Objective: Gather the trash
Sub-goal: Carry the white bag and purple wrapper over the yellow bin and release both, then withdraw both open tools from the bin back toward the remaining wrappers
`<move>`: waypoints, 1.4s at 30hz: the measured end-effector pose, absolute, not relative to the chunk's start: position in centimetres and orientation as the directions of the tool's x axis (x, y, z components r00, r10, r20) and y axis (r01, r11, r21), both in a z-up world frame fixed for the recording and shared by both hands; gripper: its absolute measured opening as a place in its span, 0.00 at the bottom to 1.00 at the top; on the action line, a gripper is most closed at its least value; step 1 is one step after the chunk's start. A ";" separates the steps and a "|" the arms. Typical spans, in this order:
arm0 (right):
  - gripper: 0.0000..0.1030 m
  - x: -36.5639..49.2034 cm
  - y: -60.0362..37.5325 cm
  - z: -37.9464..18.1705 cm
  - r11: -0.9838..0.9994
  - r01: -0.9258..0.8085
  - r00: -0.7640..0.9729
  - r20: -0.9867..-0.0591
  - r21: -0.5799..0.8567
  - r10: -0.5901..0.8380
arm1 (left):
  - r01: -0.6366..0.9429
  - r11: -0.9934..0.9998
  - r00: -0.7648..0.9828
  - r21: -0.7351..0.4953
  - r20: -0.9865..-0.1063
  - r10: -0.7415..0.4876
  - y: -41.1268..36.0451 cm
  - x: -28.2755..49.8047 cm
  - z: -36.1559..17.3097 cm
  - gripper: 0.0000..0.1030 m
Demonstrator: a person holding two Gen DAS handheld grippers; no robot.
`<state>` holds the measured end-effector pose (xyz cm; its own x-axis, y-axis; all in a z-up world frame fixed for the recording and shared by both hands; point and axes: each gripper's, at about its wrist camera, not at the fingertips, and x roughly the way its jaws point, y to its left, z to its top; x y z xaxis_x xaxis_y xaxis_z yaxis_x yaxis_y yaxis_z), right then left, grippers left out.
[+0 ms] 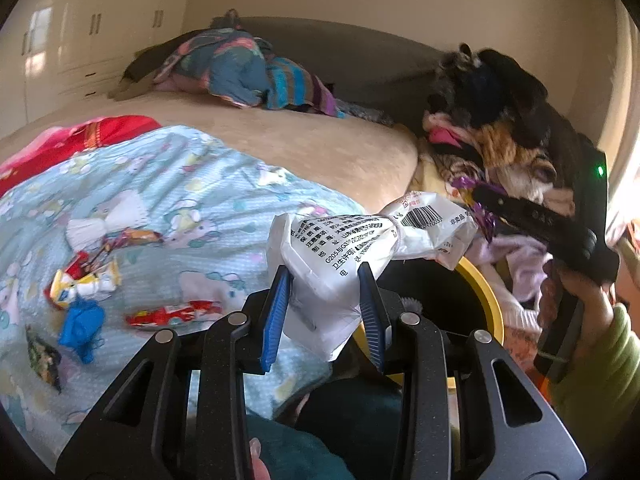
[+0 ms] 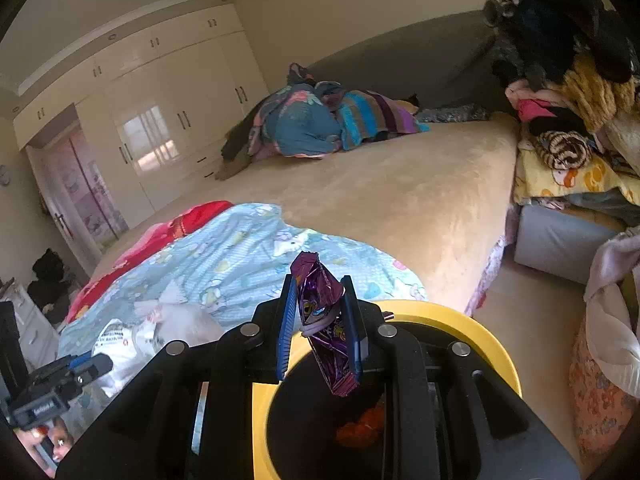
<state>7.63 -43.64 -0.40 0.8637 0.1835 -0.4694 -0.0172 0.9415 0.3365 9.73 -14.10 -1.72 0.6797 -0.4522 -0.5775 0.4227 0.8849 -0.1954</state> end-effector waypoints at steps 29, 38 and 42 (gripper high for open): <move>0.21 8.8 -47.0 -5.4 0.923 0.062 0.816 -0.552 0.379 0.171 | 0.627 0.775 0.494 -0.087 -0.725 -0.481 -24.0 8.8 -7.4 0.27; 0.31 9.6 -47.3 -7.3 0.914 0.085 0.776 -0.601 0.396 0.188 | 0.611 0.775 0.455 -0.161 -0.730 -0.510 -24.6 10.4 -8.2 0.53; 0.40 9.7 -47.4 -7.7 0.916 0.103 0.773 -0.611 0.387 0.171 | 0.571 0.792 0.467 -0.216 -0.708 -0.530 -23.4 10.8 -7.8 0.79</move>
<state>9.69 -47.41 -7.67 0.7730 0.1714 -0.6108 0.1028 0.9163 0.3872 10.82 -23.36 -7.81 0.4672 -0.5296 -0.7080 0.5710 0.7921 -0.2157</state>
